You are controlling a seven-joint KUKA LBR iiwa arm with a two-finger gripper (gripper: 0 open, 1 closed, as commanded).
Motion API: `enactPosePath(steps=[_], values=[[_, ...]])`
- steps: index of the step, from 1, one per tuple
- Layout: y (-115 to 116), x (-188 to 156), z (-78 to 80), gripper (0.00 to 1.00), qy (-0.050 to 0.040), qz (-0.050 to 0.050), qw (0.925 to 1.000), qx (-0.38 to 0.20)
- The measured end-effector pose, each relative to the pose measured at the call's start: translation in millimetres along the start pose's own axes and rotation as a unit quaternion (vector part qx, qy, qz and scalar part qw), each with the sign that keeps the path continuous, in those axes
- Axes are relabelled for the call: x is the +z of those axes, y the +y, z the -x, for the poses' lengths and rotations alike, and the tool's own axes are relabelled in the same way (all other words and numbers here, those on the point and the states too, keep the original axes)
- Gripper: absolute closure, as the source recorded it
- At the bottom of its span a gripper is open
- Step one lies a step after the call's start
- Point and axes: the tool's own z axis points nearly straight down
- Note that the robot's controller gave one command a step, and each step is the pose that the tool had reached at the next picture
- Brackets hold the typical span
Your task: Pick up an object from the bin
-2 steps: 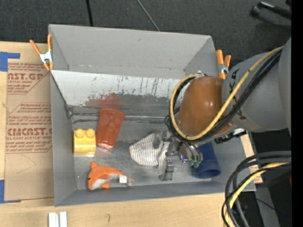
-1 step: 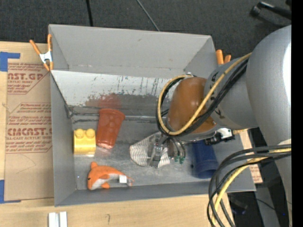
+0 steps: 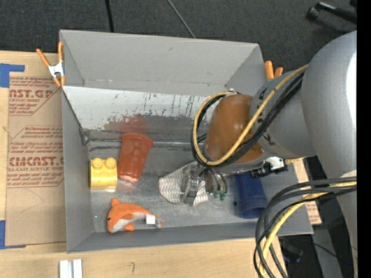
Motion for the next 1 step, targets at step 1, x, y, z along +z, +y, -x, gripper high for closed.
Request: enactPosePath(steps=[1], values=[[-0.1, -39.4, 0.0, 1.0, 0.0042, -0.001, 1.0, -0.007]])
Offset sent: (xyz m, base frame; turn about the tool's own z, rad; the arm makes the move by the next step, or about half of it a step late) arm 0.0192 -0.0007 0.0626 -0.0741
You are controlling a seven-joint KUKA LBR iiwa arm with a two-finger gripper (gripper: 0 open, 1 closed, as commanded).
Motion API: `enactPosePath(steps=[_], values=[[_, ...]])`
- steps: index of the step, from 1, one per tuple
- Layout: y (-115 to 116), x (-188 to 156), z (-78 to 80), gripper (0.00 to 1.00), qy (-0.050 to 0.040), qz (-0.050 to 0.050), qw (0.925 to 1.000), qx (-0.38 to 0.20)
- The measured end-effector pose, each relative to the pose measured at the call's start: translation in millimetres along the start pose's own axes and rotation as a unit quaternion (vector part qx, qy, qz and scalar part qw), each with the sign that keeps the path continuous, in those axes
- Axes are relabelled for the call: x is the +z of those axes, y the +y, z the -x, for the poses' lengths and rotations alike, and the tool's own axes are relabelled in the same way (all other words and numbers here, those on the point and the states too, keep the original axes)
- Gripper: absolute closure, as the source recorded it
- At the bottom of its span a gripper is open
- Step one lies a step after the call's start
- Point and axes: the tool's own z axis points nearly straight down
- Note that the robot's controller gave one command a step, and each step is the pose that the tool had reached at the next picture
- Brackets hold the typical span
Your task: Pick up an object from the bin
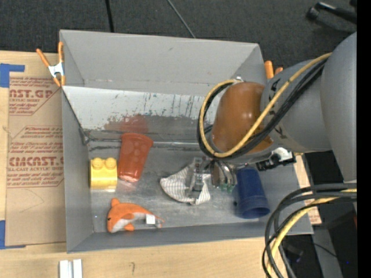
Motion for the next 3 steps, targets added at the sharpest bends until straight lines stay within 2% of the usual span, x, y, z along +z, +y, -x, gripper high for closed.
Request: enactPosePath(steps=[1, 2, 3], values=[[2, -33, 14.8, 1.0, -0.0074, 0.0, 0.9997, -0.022], [13, -33, 20.9, 1.0, -0.0049, 0.0, 0.9998, -0.021], [12, -70, 14.2, 1.0, -0.0004, 0.0, 0.9997, -0.023]])
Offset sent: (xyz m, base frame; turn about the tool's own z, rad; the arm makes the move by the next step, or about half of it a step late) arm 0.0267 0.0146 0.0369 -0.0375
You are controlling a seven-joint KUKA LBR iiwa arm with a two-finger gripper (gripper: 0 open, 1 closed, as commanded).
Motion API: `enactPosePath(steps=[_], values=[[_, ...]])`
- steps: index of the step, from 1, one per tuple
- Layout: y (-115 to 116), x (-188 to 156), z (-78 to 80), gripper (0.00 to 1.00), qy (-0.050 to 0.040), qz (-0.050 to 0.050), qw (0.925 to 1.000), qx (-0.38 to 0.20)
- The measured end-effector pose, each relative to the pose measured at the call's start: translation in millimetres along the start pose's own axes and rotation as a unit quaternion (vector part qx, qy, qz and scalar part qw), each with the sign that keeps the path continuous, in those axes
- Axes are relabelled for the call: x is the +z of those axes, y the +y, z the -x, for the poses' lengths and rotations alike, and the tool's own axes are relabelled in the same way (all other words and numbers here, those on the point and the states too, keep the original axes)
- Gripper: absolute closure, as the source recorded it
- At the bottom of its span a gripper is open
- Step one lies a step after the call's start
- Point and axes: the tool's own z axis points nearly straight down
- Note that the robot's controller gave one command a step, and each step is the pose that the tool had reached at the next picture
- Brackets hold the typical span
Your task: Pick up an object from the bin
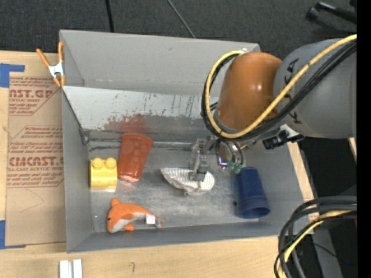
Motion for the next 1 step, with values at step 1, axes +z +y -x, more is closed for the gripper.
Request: enactPosePath(steps=[1], values=[[29.8, -186.0, 10.5, 1.0, -0.0096, 0.001, 0.9998, -0.017]])
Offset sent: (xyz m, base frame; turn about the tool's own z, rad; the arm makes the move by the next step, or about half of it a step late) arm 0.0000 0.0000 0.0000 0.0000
